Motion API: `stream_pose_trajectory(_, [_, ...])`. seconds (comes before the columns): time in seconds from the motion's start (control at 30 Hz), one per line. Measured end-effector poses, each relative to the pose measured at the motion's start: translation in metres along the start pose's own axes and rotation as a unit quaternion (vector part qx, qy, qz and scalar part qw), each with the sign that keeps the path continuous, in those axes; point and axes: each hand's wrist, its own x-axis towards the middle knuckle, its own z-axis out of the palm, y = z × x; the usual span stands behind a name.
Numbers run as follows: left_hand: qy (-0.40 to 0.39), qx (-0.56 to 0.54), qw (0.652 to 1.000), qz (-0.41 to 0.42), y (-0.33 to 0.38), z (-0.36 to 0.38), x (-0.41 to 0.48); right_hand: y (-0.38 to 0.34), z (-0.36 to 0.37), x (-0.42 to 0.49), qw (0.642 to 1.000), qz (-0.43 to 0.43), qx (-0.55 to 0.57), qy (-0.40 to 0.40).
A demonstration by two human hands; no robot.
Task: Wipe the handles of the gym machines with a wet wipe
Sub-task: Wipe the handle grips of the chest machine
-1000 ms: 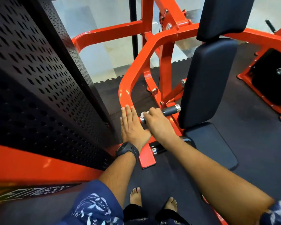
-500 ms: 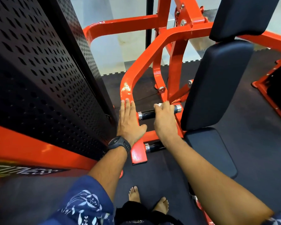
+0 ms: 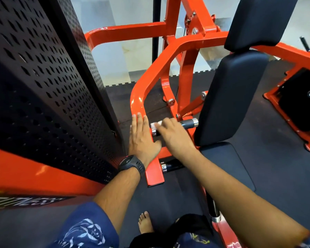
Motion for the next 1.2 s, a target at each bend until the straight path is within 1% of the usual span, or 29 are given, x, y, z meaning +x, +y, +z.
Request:
stream_pose_trajectory(0.07, [-0.032,0.019,0.999,-0.007,0.002,-0.002,-0.001,0.020,-0.005,-0.004,0.993,0.113,-0.010,0.020])
stream_pose_trajectory(0.1, [-0.035,0.026,0.999,-0.009,0.002,-0.003,-0.001,0.022,-0.005,-0.009,0.985,0.169,-0.020,0.024])
stream_pose_trajectory(0.13, [-0.035,0.031,0.999,-0.010,0.002,-0.004,-0.001,0.016,-0.007,-0.010,0.980,0.194,-0.029,0.021])
stream_pose_trajectory(0.17, [-0.035,0.033,0.999,-0.011,0.002,-0.004,0.000,0.007,-0.005,-0.010,0.983,0.180,-0.023,0.006])
stream_pose_trajectory(0.23, [-0.039,0.037,0.999,-0.012,0.003,-0.003,0.000,-0.004,0.001,-0.009,0.995,0.096,-0.023,-0.018])
stream_pose_trajectory(0.27, [-0.040,0.041,0.998,-0.014,0.003,-0.003,0.000,-0.001,0.001,-0.008,0.997,0.077,-0.025,-0.019])
stream_pose_trajectory(0.3, [-0.040,0.046,0.998,-0.016,0.004,-0.003,0.000,0.008,-0.001,-0.007,0.995,0.093,-0.021,-0.016])
stream_pose_trajectory(0.4, [-0.039,0.061,0.997,-0.021,0.005,-0.003,0.000,0.033,-0.009,-0.013,0.976,0.216,0.013,0.015])
stream_pose_trajectory(0.43, [-0.040,0.063,0.997,-0.022,0.005,-0.002,0.001,0.031,-0.010,-0.015,0.974,0.226,0.014,0.014])
stream_pose_trajectory(0.47, [-0.042,0.064,0.997,-0.024,0.006,-0.003,0.001,0.024,-0.011,-0.016,0.977,0.212,0.010,0.002])
stream_pose_trajectory(0.53, [-0.043,0.070,0.996,-0.030,0.006,-0.004,0.000,0.021,-0.007,-0.016,0.989,0.147,0.005,-0.005])
stream_pose_trajectory(0.57, [-0.043,0.075,0.996,-0.035,0.008,-0.005,0.000,0.027,-0.008,-0.015,0.990,0.139,0.018,-0.003])
stream_pose_trajectory(0.67, [-0.044,0.078,0.995,-0.041,0.009,-0.006,-0.001,0.051,-0.009,-0.015,0.972,0.229,0.059,0.004])
stream_pose_trajectory(0.7, [-0.041,0.077,0.995,-0.043,0.009,-0.006,-0.001,0.050,-0.010,-0.016,0.971,0.233,0.059,0.007])
stream_pose_trajectory(0.77, [-0.036,0.077,0.995,-0.044,0.010,-0.005,0.000,0.034,-0.008,-0.021,0.984,0.169,0.054,-0.013])
stream_pose_trajectory(0.8, [-0.034,0.078,0.995,-0.045,0.010,-0.005,0.000,0.031,-0.004,-0.023,0.990,0.130,0.050,-0.011])
stream_pose_trajectory(0.83, [-0.034,0.079,0.995,-0.047,0.010,-0.005,0.000,0.034,0.000,-0.024,0.992,0.114,0.047,0.008])
stream_pose_trajectory(0.87, [-0.032,0.082,0.995,-0.049,0.010,-0.005,-0.001,0.041,0.003,-0.024,0.989,0.134,0.054,0.020])
stream_pose_trajectory(0.93, [-0.029,0.083,0.995,-0.048,0.011,-0.005,0.000,0.051,0.005,-0.027,0.973,0.216,0.074,0.037])
stream_pose_trajectory(0.97, [-0.027,0.082,0.995,-0.046,0.012,-0.005,0.000,0.047,0.006,-0.029,0.968,0.233,0.085,0.040])
stream_pose_trajectory(1.0, [-0.024,0.081,0.995,-0.044,0.012,-0.005,0.000,0.038,0.005,-0.031,0.969,0.226,0.092,0.031])
stream_pose_trajectory(1.07, [-0.022,0.081,0.995,-0.046,0.012,-0.005,0.000,0.019,0.006,-0.036,0.984,0.153,0.087,0.007])
stream_pose_trajectory(1.1, [-0.021,0.080,0.995,-0.048,0.012,-0.006,0.000,0.020,0.008,-0.035,0.990,0.121,0.077,0.016])
stream_pose_trajectory(1.13, [-0.021,0.081,0.995,-0.049,0.013,-0.006,0.000,0.027,0.010,-0.033,0.990,0.115,0.074,0.028])
stream_pose_trajectory(1.2, [-0.025,0.086,0.995,-0.048,0.014,-0.006,0.000,0.043,0.009,-0.030,0.982,0.166,0.077,0.043])
